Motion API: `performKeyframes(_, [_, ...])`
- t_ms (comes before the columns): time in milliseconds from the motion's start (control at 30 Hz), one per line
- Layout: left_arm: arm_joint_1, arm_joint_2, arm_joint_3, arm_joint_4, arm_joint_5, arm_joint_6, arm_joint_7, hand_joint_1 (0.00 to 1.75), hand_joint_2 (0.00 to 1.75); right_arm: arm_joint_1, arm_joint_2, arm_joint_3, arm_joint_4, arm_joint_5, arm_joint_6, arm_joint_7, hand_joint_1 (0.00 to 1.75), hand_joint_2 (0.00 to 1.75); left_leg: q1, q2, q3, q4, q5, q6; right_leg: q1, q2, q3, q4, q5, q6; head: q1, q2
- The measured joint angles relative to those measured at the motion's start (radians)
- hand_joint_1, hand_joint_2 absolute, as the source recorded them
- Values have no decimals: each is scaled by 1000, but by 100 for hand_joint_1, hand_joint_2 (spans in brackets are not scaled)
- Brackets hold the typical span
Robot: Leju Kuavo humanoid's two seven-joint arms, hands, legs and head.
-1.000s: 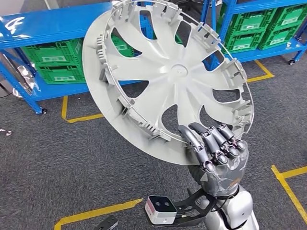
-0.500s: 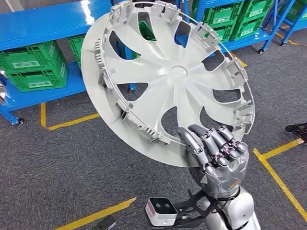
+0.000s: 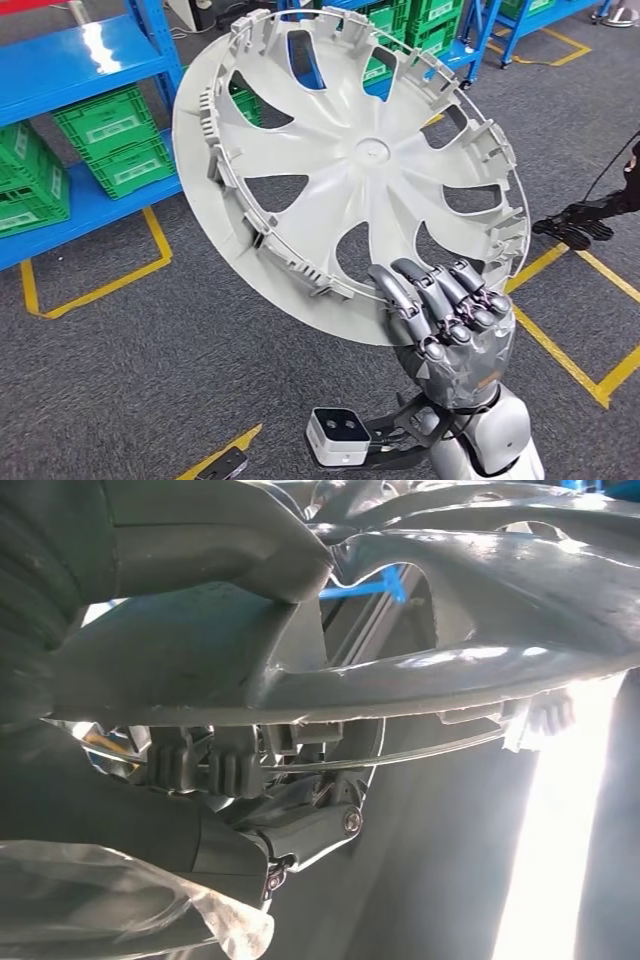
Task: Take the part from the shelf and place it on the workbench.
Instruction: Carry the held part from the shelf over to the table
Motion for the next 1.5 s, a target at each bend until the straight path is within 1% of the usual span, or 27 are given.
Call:
performKeyframes(67, [3, 0, -1, 0, 0, 0, 1, 0, 175, 0, 0, -1, 1, 0, 0, 0, 175, 175, 4, -35, 19, -55, 7, 3, -2, 22, -15, 9, 2, 12, 0, 0])
performKeyframes(133, [1, -1, -1, 0, 0, 0, 2, 0, 175, 2, 0, -3, 1, 0, 0, 0, 175, 175, 1, -23, 18, -63, 5, 11, -5, 37, -27, 9, 7, 24, 0, 0])
performKeyframes(200, [1, -1, -1, 0, -1, 0, 2, 0, 175, 4, 0, -5, 1, 0, 0, -1, 175, 175, 2, 0, 21, -71, 9, 24, -4, 2, -45, 32, -9, 35, 5, 0])
performKeyframes(267, [2, -2, -2, 0, -1, 0, 2, 0, 175, 5, -1, -4, 2, 0, 0, -3, 175, 175, 1, 26, 23, -74, 11, 34, -3, -55, -93, 125, -57, 45, 11, 0])
performKeyframes(333, [4, -2, -2, 0, -1, 0, 2, 0, 175, 6, -1, -4, 2, 0, 0, -4, 175, 175, -1, 53, 24, -74, 9, 38, -6, -76, -152, 242, -99, 51, 14, 0])
performKeyframes(367, [4, -1, -2, 0, 0, 0, 2, 0, 175, 7, -2, -5, 2, 0, 0, -3, 175, 175, -1, 66, 24, -74, 8, 38, -7, -79, -166, 268, -101, 52, 14, 0])
performKeyframes(400, [4, 0, -2, 0, 0, 0, 2, 0, 175, 8, -2, -6, 2, 0, 0, -1, 175, 175, -2, 78, 26, -74, 6, 38, -8, -82, -161, 257, -85, 52, 14, 0])
performKeyframes(433, [4, 0, -2, 0, 0, 0, 3, 0, 175, 9, -2, -7, 3, 0, 0, 1, 175, 175, -2, 89, 28, -74, 5, 37, -8, -88, -137, 212, -56, 50, 14, 0])
performKeyframes(500, [3, -2, -2, 0, 2, -2, 8, 0, 175, 8, -3, -8, 3, 0, 0, 3, 175, 175, -5, 108, 33, -74, 0, 31, -1, -125, -64, 81, -7, 41, 14, 0])
performKeyframes(567, [5, -3, -2, 0, 9, -4, 28, 0, 175, 7, -3, -9, 2, 0, 0, 4, 175, 175, -10, 124, 36, -73, -5, 23, 9, -152, -24, 14, 3, 30, 13, 0])
performKeyframes(633, [5, -4, -1, 0, 21, -5, 68, 0, 175, 7, -3, -9, 3, 0, 0, 8, 175, 175, -11, 141, 41, -76, -6, 13, 12, -138, -22, 8, 2, 18, 12, 0])
performKeyframes(700, [3, -4, 2, 0, 34, -6, 119, 0, 175, 5, -4, -8, 3, 0, 0, 16, 175, 175, -9, 125, 42, -63, -23, 3, 8, -120, -18, 0, 7, 7, 9, 0])
performKeyframes(767, [3, -3, 8, 0, 44, -8, 153, 0, 175, 2, -4, -5, 6, 0, 0, 24, 175, 175, -7, 80, 9, 21, -76, -2, 3, -103, -14, -7, 11, -1, 4, 0])
performKeyframes(833, [0, -1, 14, 0, 49, -14, 168, 0, 175, 0, -5, 0, 9, 0, 0, 33, 175, 175, -8, 57, -42, 146, -130, -3, 3, -82, -12, -6, 10, -5, 1, 0])
performKeyframes(867, [-1, 0, 17, 0, 50, -19, 173, 0, 175, 0, -6, 2, 11, 0, 0, 39, 175, 175, -9, 54, -56, 182, -135, -3, 4, -71, -11, -6, 10, -6, 1, 0])
performKeyframes(900, [-1, 0, 19, 0, 51, -22, 179, 0, 175, -1, -8, 7, 13, 0, 0, 47, 175, 175, -9, 53, -55, 183, -121, -2, 4, -57, -10, -4, 10, -6, 1, 0])
performKeyframes(967, [2, 1, 22, 0, 49, -27, 190, 0, 175, -4, -12, 19, 16, 0, 0, 65, 175, 175, -7, 39, -12, 86, -51, -1, 2, -30, -9, 0, 8, -3, 1, 0])
performKeyframes(1033, [7, 1, 25, 1, 45, -33, 193, 0, 175, -10, -17, 31, 18, 0, 0, 83, 175, 175, -1, -10, 29, -22, -8, 1, 2, -5, -18, 10, 8, 4, 2, 0])
performKeyframes(1100, [8, 1, 28, 3, 43, -38, 192, 0, 175, -17, -20, 41, 19, 0, 0, 95, 175, 175, 0, -39, 40, -60, -14, 5, -1, 15, -34, 15, 14, 17, 2, 0])
performKeyframes(1167, [11, 1, 30, 3, 39, -40, 190, 0, 175, -22, -24, 50, 20, 0, 0, 105, 175, 175, -1, -20, 44, -71, -16, 14, -5, 26, -46, 15, 19, 30, 3, 0])
performKeyframes(1233, [19, 3, 30, 3, 34, -41, 189, 0, 175, -28, -29, 60, 22, 0, 0, 113, 175, 175, 1, 7, 51, -78, -12, 26, -3, -8, -69, 52, -2, 39, 7, 0])
performKeyframes(1300, [26, 6, 31, 3, 32, -41, 187, 0, 175, -36, -34, 72, 25, 0, 0, 123, 175, 175, -1, 34, 54, -81, -13, 34, -3, -62, -127, 166, -53, 47, 12, 0])
performKeyframes(1367, [28, 8, 31, 3, 31, -41, 186, 0, 175, -41, -42, 81, 28, 0, 0, 134, 175, 175, -4, 59, 57, -81, -16, 37, -6, -80, -185, 280, -87, 52, 12, 0])
performKeyframes(1400, [29, 9, 31, 3, 30, -41, 186, 0, 175, -42, -46, 84, 31, 0, 0, 139, 175, 175, -4, 70, 60, -81, -18, 38, -7, -83, -192, 293, -80, 52, 12, 0])
performKeyframes(1433, [29, 10, 31, 3, 29, -41, 185, 0, 175, -43, -50, 87, 33, 0, 0, 143, 175, 175, -4, 81, 64, -81, -20, 37, -7, -86, -177, 263, -56, 51, 12, 0])
performKeyframes(1467, [30, 11, 30, 3, 28, -42, 185, 0, 175, -44, -53, 89, 34, 0, 0, 146, 175, 175, -4, 90, 69, -81, -24, 36, -6, -95, -144, 201, -23, 48, 12, 0])
performKeyframes(1500, [31, 11, 30, 3, 26, -42, 184, 0, 175, -45, -55, 91, 35, 0, 0, 147, 175, 175, -5, 99, 74, -81, -28, 33, -2, -119, -105, 131, 2, 43, 12, 0])
